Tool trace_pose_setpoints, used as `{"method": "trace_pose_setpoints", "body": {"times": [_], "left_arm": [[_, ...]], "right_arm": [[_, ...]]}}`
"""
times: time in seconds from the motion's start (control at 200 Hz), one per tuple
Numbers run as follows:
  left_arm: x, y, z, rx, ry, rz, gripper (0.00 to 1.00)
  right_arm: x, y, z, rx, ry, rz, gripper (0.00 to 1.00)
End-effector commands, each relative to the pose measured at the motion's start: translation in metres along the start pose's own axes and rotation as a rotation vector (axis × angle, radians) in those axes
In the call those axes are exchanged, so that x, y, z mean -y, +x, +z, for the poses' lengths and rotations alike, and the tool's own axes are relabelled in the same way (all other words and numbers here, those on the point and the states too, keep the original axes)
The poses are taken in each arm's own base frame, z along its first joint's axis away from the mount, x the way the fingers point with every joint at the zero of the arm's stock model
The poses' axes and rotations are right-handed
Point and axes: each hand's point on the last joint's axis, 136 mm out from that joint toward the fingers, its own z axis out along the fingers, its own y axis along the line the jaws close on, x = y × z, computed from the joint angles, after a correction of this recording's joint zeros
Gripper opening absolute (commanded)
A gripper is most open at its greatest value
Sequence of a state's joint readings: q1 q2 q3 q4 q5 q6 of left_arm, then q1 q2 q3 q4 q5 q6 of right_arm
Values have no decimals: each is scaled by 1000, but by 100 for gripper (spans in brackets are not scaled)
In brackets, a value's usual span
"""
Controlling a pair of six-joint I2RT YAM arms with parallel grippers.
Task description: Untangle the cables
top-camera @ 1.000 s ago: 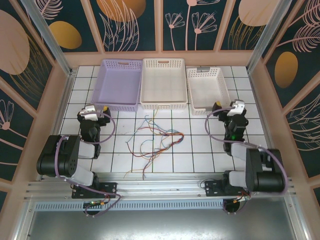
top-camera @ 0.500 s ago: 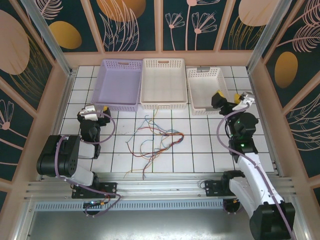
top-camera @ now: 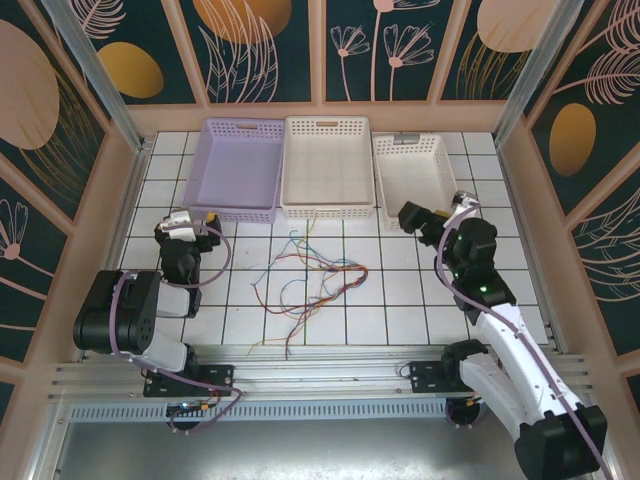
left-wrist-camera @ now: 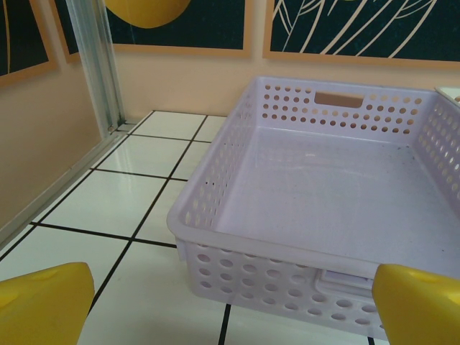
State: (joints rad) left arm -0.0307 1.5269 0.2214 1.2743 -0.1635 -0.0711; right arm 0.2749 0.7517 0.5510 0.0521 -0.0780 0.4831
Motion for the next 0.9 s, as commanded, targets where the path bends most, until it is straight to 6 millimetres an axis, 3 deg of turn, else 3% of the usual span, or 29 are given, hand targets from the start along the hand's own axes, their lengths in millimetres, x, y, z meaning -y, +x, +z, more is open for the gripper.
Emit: {"method": "trace_pose_setpoints", "body": {"times": [0.0,0.18,0.365,0.51,0.626,0.696,0.776,0.896], "left_arm": [[1,-8,2,22,12,5,99],[-14,-25,-4,50,-76,-32,99],[0,-49,-10,44,5,-38,99],[17,-80,-15,-8,86,-115,99],[-9,-82,-13,-218,-127,-327,99],[0,-90,-15,-282,-96,-345,99],[9,-84,-27,-388,-76,-435,99],[39,-89,-44,-436,106,-449,99]], "right_arm": [[-8,-3,-8,13,15,-42,99],[-14,-5,-12,63,31,-92,99],[-8,-4,-10,47,69,-85,99],[-9,9,-4,-40,76,-99,99],[-9,28,-3,-111,63,-57,99],[-7,42,-3,-161,71,-33,99],[-8,64,-2,-225,78,-6,99],[-12,111,3,-364,125,14,99]]}}
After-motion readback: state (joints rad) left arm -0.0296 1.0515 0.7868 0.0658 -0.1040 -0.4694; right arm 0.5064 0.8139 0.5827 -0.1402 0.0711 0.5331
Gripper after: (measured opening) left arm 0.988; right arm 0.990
